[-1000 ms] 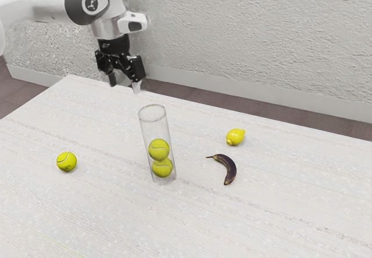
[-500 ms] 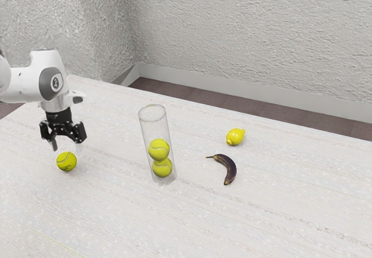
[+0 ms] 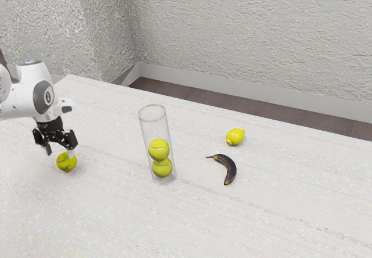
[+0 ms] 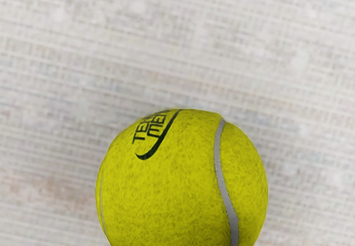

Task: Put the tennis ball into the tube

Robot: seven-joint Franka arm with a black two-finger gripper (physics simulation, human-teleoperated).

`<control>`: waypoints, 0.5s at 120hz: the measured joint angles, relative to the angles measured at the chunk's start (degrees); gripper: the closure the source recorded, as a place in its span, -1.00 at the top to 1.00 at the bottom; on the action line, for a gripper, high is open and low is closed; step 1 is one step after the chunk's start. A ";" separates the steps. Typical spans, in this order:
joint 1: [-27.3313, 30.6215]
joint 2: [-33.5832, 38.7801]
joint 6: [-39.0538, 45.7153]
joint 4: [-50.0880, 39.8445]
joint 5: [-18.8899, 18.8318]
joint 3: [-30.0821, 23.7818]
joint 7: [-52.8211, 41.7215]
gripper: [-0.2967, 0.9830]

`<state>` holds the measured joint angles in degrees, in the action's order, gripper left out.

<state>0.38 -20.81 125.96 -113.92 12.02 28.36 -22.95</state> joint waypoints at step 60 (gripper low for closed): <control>0.31 -7.53 3.81 1.67 6.13 -0.22 -6.40 0.50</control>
<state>0.69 -28.34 129.77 -112.25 18.15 28.13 -29.34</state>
